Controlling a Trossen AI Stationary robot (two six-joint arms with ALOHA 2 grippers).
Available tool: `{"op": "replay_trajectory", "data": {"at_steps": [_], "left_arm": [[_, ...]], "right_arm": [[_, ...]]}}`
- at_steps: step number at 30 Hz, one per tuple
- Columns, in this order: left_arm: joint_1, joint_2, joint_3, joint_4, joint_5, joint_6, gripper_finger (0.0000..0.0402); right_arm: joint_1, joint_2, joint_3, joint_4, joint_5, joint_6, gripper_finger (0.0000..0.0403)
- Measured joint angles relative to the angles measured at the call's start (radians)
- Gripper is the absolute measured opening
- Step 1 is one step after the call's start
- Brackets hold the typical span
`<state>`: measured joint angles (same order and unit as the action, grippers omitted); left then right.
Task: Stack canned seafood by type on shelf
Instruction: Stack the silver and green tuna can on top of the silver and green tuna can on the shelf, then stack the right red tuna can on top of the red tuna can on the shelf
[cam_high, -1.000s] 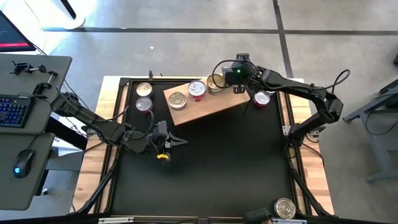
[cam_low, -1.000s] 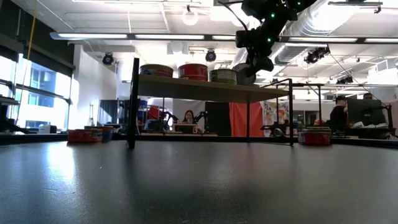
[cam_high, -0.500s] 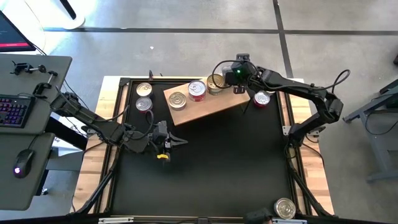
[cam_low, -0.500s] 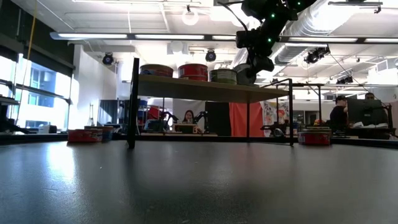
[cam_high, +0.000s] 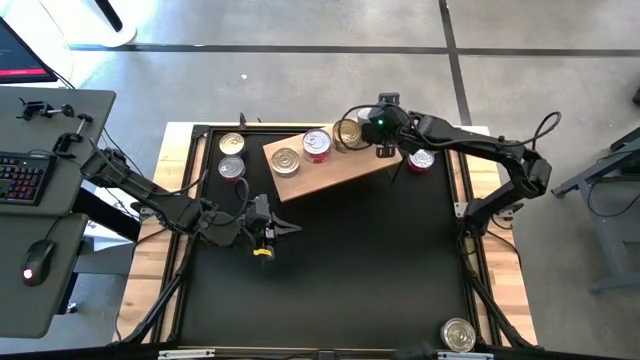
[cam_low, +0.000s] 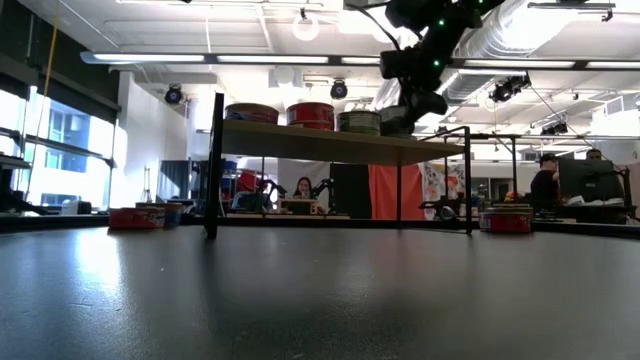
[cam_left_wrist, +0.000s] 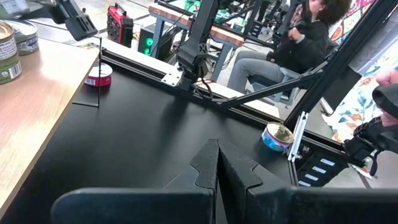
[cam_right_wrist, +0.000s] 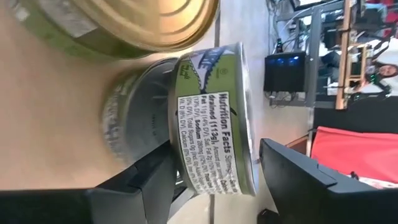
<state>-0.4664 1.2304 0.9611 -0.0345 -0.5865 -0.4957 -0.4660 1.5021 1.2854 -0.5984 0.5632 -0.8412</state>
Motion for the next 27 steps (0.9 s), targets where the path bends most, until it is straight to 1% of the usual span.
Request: {"op": "replay_trajectory", "data": {"at_steps": [5, 11, 15, 20, 25, 27], "left_arm": [[0.0, 0.0, 0.0, 0.0, 0.023, 0.001, 0.0], [0.0, 0.0, 0.0, 0.0, 0.076, 0.001, 0.0], [0.0, 0.0, 0.0, 0.0, 0.08, 0.007, 0.0], [0.0, 0.0, 0.0, -0.001, 0.08, 0.034, 0.0], [0.0, 0.0, 0.0, -0.001, 0.086, 0.031, 0.0], [0.0, 0.0, 0.0, -0.002, 0.087, 0.028, 0.0]], "right_arm": [[0.01, 0.0, 0.006, -0.024, -0.002, 0.038, 0.0218], [0.011, 0.0, 0.066, -0.092, -0.019, 0.106, 0.0218], [0.011, 0.0, 0.103, -0.17, -0.026, 0.139, 0.0218], [0.01, 0.0, 0.108, -0.258, -0.077, 0.176, 0.0218], [0.008, 0.0, 0.108, -0.257, -0.087, 0.233, 0.0218], [0.009, -0.002, 0.108, -0.257, -0.087, 0.231, 0.0218]]}}
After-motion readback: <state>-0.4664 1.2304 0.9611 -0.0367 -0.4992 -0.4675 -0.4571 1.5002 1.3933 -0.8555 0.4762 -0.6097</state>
